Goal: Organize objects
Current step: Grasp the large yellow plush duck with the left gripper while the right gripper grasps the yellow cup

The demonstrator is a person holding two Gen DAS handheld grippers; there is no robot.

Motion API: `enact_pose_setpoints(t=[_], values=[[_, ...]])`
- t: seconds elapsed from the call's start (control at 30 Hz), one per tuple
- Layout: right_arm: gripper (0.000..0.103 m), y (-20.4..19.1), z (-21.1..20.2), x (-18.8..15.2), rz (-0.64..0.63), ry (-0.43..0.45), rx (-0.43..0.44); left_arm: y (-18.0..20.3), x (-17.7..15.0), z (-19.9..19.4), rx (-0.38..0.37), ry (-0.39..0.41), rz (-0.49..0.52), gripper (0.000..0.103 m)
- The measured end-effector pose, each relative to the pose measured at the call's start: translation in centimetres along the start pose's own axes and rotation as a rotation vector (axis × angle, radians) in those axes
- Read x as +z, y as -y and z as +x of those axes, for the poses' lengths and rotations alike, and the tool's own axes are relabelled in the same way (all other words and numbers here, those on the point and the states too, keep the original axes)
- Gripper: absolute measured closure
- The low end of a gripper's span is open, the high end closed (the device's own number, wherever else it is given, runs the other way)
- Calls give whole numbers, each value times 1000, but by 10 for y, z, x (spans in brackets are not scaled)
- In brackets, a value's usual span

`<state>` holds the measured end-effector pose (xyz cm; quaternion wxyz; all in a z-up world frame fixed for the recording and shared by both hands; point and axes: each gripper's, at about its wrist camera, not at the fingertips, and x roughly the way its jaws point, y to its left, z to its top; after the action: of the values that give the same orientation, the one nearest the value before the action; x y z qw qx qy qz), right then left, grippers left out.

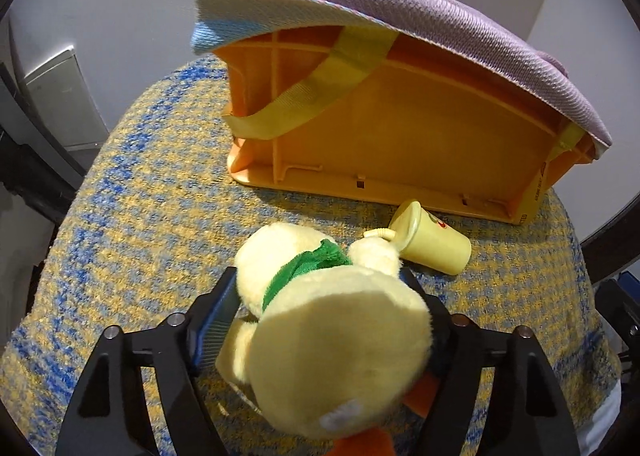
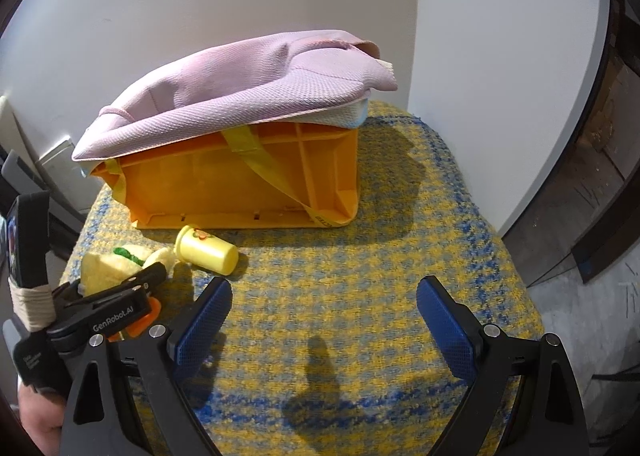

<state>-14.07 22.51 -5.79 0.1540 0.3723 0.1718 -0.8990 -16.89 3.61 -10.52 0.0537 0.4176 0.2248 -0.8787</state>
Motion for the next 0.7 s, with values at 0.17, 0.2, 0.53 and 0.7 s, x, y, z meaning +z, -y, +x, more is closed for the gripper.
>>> enact_pose_setpoints(t=[0.17,0.2,0.53,0.7], values=[[9,-14,-1,1,-14,4,15,-13,-5,-15,16,19,-9,32],[9,-17,-2,1,-19,6,18,-16,-5,-19,20,24,-11,32],[9,-63,10,5,-67,18,53,-77,0,-50,101,102,-52,32],[9,-80,28,7,-60,18,51,-80,1,-41,133,119,-68,32]])
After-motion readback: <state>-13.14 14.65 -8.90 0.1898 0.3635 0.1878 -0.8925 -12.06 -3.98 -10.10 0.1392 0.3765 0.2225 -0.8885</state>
